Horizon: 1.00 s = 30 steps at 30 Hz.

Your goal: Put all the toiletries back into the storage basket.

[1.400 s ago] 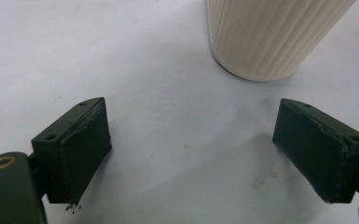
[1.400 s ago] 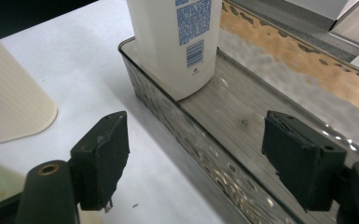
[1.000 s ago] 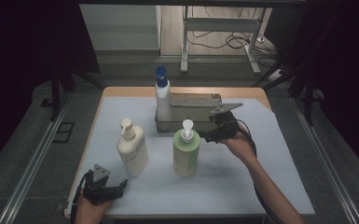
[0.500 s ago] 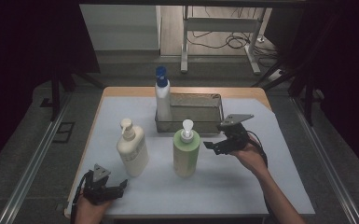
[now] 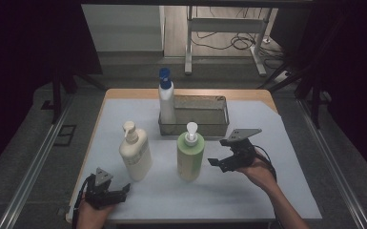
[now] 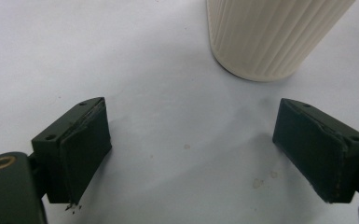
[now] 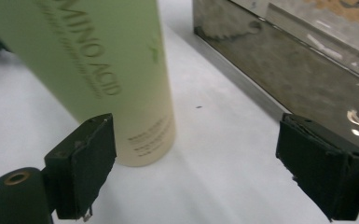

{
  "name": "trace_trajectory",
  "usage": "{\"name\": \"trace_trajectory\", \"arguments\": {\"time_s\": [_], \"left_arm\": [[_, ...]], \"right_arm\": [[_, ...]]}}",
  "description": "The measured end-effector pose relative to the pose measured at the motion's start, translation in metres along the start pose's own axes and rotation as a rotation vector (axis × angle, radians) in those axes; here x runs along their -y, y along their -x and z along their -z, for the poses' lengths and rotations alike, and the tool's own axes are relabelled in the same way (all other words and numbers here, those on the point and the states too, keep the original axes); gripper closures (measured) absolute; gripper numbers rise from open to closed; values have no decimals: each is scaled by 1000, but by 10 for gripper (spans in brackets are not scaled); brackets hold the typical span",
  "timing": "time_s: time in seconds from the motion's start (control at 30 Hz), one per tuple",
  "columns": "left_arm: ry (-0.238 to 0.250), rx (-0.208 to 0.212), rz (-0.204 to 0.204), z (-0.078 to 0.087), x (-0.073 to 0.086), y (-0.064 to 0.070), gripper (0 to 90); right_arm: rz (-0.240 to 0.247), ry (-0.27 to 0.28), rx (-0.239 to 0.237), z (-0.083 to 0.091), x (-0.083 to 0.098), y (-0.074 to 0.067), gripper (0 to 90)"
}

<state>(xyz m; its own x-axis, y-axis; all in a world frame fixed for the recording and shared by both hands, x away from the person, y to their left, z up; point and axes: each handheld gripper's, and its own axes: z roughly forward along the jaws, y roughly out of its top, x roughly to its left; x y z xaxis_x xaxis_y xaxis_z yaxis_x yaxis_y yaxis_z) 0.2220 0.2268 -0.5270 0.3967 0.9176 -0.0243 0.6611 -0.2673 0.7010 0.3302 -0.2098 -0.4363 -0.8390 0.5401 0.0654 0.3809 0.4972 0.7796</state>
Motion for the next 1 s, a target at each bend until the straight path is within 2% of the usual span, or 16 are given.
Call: {"name": "trace_trajectory", "arguments": {"time_s": [0.17,0.43,0.6,0.7,1.0], "left_arm": [[0,0,-1,0,0,0,107],[2,0,0,0,0,0,107],[3,-1,2,0,0,0,107],[4,-2,0,0,0,0,107],[3,-1,-2,0,0,0,107]], "right_arm": [[24,8,-23,0,-3,-11,46],[64,9,-50,-9,-12,-25,5],[80,10,-68,-15,-19,-34,6],[64,10,-86,-19,-23,-38,21],[80,11,-85,-27,-33,-47,7]]}}
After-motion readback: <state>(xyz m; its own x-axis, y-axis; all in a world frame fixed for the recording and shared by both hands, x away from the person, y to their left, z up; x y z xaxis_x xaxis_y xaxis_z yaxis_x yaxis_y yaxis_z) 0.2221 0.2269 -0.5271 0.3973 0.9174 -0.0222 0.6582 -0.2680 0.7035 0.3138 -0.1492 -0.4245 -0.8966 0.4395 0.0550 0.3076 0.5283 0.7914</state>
